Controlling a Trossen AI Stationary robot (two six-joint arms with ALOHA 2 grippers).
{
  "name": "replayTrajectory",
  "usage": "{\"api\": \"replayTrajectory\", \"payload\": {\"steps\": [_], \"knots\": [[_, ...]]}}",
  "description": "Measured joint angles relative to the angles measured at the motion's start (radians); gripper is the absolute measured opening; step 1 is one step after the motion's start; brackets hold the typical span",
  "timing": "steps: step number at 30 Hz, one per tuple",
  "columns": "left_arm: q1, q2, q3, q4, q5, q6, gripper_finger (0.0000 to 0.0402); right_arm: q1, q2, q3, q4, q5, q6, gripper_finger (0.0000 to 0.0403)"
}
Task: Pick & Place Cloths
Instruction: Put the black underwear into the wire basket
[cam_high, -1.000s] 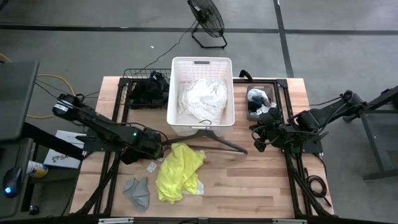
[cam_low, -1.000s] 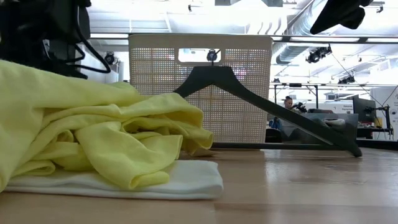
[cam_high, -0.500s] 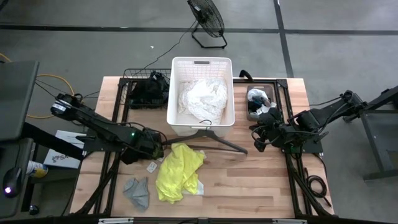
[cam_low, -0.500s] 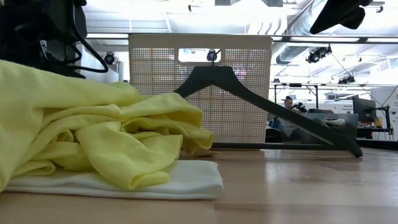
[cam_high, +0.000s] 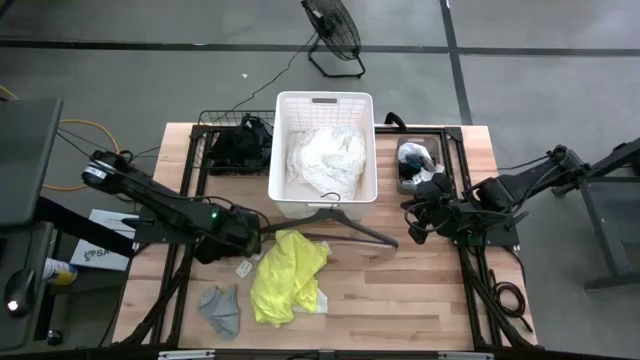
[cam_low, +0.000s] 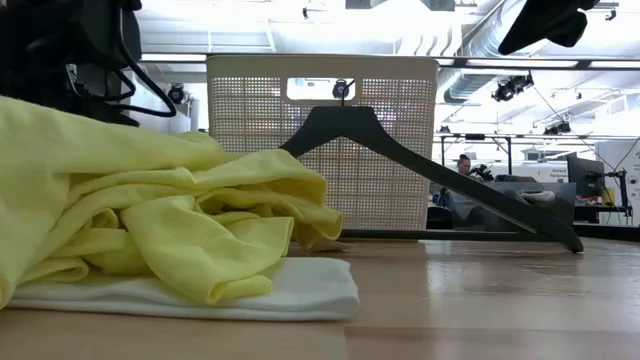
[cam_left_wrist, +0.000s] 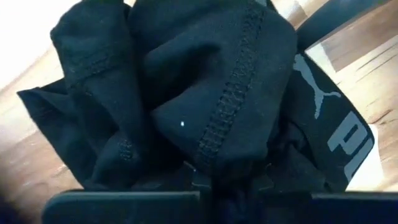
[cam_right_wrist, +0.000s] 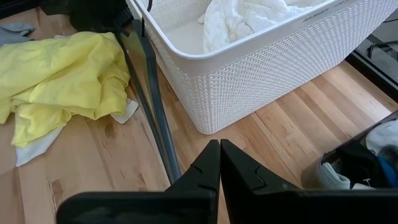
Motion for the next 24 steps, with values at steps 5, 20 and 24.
{"api": "replayTrajectory", "payload": {"steps": [5,20,24], "knots": [[0.000,0.005,0.090,-0.134,-0.001,0.058,0.0022,0.000,0.000,0.000,0.000,0.000,0.000,0.0002],[0.000,0.002,0.474,-0.613,-0.307,0.136,0.0021,0.000,0.000,0.000,0.000,0.000,-0.001,0.0002],[0.000,0.002,0.579,-0.734,-0.376,0.139,0.0021,0.000,0.000,0.000,-0.001,0.000,-0.001,0.0002]]}}
